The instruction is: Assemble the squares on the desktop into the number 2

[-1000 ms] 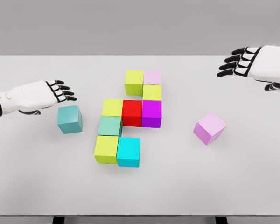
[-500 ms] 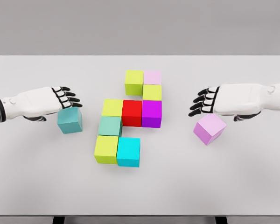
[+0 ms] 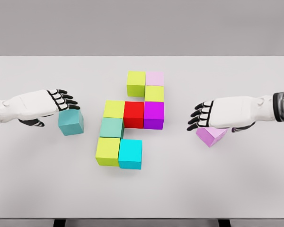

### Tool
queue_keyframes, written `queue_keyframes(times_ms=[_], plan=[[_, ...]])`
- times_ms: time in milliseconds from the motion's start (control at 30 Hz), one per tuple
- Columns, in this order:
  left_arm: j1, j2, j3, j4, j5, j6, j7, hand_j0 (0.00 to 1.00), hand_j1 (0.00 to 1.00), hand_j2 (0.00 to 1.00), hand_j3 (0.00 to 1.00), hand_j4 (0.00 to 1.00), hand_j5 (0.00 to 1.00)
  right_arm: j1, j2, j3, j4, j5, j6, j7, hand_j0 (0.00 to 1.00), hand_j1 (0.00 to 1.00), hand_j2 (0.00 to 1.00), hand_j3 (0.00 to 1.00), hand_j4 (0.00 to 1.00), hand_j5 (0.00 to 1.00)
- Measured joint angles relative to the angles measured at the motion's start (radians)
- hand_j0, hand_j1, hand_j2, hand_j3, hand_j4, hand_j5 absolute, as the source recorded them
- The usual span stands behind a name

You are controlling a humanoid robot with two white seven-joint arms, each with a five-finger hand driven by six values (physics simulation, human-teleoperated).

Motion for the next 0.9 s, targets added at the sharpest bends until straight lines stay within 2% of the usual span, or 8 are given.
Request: queue_keyframes(times_ms=[333, 900], plan=[[0.009, -0.027, -0.017, 0.008, 0.046, 0.0, 0.001, 1.0, 1.0, 1.0, 1.0, 1.0, 1.0, 0.012, 0.015, 0.01, 0.011, 0.04, 0.0, 0.002, 1.0, 1.0, 1.0, 1.0, 1.0, 1.0], [0.011, -0.066, -0.03, 0.024, 0.032, 0.0, -0.008, 1.0, 1.0, 1.0, 1.0, 1.0, 1.0, 0.032, 0.083, 0.031, 0.096, 0.086, 0.0, 0.003, 1.0, 1.0, 1.0, 1.0, 1.0, 1.0]])
